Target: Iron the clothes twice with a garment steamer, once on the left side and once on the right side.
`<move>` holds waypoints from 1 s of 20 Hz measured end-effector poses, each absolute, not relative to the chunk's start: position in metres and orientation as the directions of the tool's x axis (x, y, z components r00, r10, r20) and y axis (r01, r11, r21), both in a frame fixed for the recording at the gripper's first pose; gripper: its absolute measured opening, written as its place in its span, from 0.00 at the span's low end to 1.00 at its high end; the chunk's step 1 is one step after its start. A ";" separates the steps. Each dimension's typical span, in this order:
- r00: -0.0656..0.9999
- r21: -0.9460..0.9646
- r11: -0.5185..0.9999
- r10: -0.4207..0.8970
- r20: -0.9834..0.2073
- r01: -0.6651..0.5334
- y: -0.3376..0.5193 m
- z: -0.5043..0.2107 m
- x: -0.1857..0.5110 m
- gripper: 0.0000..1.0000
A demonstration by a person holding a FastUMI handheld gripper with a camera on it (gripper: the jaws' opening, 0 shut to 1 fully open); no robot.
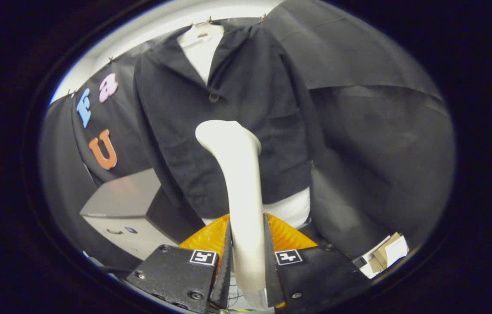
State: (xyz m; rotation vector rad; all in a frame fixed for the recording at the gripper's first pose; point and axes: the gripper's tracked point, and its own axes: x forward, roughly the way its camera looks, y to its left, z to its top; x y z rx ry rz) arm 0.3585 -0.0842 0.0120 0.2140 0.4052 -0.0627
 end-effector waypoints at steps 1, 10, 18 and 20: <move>0.929 0.204 0.973 -0.025 -0.369 0.107 -0.093 0.030 0.356 0.36; 0.985 0.277 0.955 -0.066 -0.159 0.109 -0.148 0.163 0.384 0.36; 0.996 0.282 0.956 -0.068 -0.052 0.079 -0.154 0.229 0.427 0.36; 0.997 0.269 0.960 -0.063 -0.054 0.075 -0.151 0.231 0.437 0.36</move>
